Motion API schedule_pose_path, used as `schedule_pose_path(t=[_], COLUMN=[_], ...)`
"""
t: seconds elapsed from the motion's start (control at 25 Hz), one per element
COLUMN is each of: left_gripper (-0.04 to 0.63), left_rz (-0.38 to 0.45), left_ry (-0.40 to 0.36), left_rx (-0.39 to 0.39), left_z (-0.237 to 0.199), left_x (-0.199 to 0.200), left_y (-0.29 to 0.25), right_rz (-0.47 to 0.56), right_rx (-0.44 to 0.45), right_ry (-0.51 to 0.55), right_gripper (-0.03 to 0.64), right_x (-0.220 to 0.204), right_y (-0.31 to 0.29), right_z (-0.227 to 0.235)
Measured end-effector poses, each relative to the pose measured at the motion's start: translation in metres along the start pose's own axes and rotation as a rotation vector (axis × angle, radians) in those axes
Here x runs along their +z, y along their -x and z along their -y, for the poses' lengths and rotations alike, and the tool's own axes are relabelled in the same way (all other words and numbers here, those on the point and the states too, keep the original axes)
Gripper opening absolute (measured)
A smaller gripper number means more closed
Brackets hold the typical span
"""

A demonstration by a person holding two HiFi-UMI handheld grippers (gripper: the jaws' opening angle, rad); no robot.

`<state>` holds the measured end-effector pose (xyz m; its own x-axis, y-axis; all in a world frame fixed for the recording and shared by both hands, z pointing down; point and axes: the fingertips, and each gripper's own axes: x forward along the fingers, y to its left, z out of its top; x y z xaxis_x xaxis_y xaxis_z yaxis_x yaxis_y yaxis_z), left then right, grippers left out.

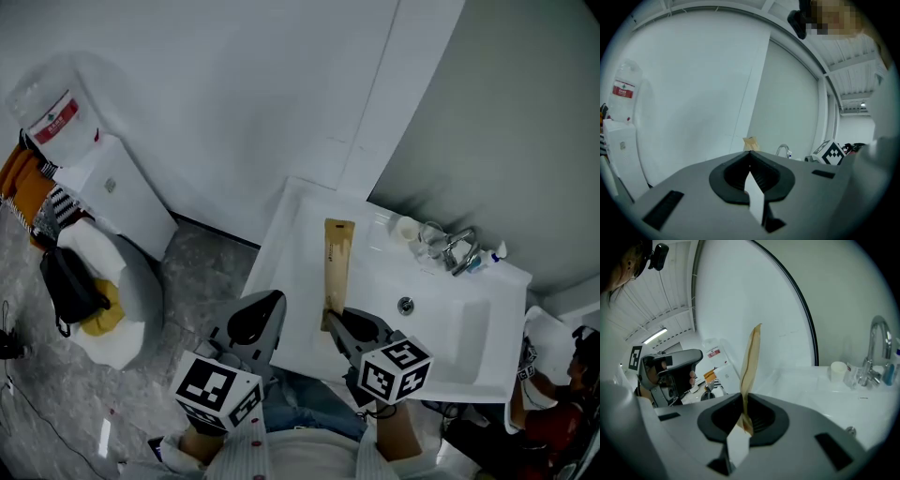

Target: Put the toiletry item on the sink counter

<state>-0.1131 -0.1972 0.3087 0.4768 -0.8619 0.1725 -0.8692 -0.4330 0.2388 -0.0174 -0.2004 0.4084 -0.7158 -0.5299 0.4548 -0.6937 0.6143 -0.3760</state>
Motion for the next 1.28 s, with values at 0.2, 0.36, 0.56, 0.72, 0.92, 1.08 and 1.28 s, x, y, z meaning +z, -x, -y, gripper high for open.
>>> schedule_pose_path(t=[0.2, 0.36, 0.56, 0.72, 0.92, 1.08, 1.28], left_gripper=[0.017, 0.017, 0.016, 0.017, 0.017, 0.017, 0.017], left_rz=[-0.023, -0.039, -0.067, -0.085, -0.096, -0.108, -0.117], left_ry=[-0.009, -0.008, -0.015, -0.018, -0.025, -0.024, -0.017], left_rx=[-0.050, -0.078, -0.121, -0.149, -0.171, -0.178, -0.174], left_z=[-0.016, -0.030, -0.039, -0.046, -0.057, -0.062, -0.072], left_x=[0.001, 0.001, -0.005, -0.011, -0.016, -0.023, -0.031], left_y=[-0.015, -0.025, -0.040, -0.049, -0.054, -0.059, -0.059], right_rz=[0.009, 0.011, 0.014, 0.014, 0.005, -0.017, -0.052], right_rx=[-0.038, -0.062, -0.085, -0.093, -0.093, -0.084, -0.075], right_ry=[-0.031, -0.045, -0.071, -0.098, -0.137, -0.152, -0.159], right_gripper=[0.051, 0.051, 0.051, 0.051, 0.052, 0.052, 0.052], right_x=[0.004, 0.007, 0.006, 0.004, 0.000, -0.008, -0.019], right_y=[-0.015, -0.027, -0.038, -0.048, -0.064, -0.075, -0.090], right_z=[0.004, 0.004, 0.008, 0.011, 0.009, 0.010, 0.009])
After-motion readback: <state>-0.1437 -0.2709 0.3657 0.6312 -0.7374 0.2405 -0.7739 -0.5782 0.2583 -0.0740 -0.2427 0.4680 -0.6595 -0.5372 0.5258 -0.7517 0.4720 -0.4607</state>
